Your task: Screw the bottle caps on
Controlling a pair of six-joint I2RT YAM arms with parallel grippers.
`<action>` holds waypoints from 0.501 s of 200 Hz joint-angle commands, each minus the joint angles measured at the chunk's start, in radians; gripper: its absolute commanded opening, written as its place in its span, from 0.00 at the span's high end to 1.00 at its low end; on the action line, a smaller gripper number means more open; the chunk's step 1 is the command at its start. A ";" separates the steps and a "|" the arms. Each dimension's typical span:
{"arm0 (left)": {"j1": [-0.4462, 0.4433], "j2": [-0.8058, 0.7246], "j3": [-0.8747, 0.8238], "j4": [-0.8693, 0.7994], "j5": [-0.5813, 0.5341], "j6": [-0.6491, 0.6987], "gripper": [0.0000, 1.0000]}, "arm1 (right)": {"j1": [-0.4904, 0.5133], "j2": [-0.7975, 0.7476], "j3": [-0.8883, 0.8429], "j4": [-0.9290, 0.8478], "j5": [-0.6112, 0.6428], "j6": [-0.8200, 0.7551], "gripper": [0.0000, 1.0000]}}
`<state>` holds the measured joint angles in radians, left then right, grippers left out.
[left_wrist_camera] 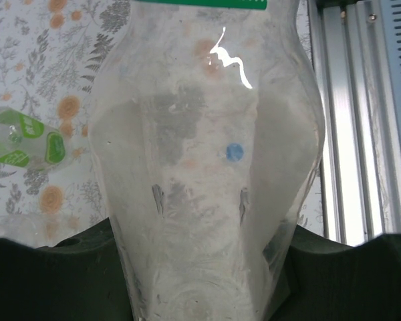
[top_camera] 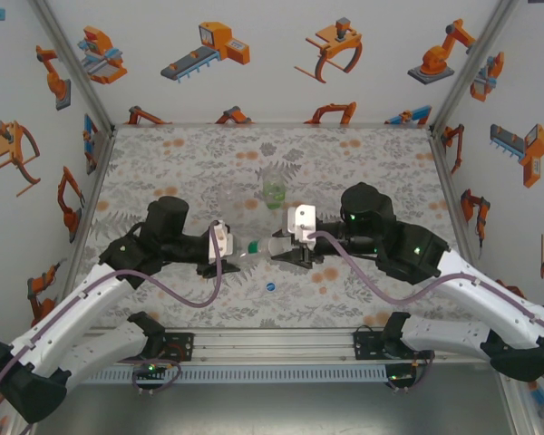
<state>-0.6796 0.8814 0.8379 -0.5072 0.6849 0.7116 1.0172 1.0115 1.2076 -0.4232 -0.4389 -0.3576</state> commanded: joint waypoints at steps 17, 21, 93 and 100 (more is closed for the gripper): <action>-0.004 -0.037 0.002 0.039 -0.082 -0.007 1.00 | 0.003 -0.006 -0.068 0.277 0.123 0.339 0.84; -0.004 -0.041 -0.001 0.045 -0.094 -0.009 1.00 | 0.002 -0.006 -0.080 0.301 0.134 0.373 0.84; -0.004 -0.075 -0.028 0.105 -0.252 -0.038 1.00 | 0.002 -0.007 -0.208 0.457 0.518 1.023 0.99; -0.004 -0.074 -0.028 0.108 -0.261 -0.040 1.00 | 0.002 0.000 -0.198 0.443 0.529 1.074 1.00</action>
<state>-0.6727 0.8188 0.8169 -0.4488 0.4351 0.6800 1.0183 0.9871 1.0069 -0.0631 -0.1017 0.4034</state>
